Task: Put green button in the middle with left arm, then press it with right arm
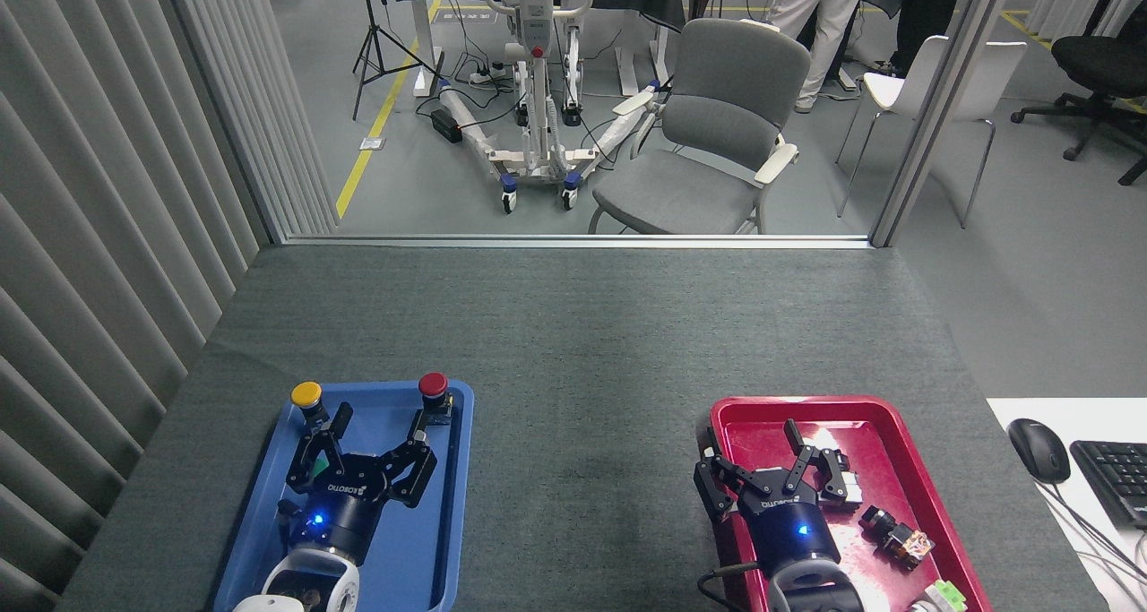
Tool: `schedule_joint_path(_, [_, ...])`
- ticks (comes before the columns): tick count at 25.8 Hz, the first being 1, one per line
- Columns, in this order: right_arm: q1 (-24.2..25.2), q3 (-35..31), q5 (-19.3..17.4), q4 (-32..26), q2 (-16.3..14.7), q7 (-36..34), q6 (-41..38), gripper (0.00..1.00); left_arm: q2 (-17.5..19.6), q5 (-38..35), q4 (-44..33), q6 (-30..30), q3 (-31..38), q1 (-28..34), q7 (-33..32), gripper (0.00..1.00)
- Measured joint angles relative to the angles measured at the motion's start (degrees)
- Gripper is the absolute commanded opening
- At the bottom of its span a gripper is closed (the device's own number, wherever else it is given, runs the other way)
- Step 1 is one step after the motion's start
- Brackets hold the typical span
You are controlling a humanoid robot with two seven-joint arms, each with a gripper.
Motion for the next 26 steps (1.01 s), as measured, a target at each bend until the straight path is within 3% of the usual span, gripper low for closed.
schedule_joint_path(26, [-0.2,0.0,0.0,0.7,0.3,-0.3,0.1,0.99,0.0,0.1,-0.7,-0.5,0.0,0.6,2.6,0.99])
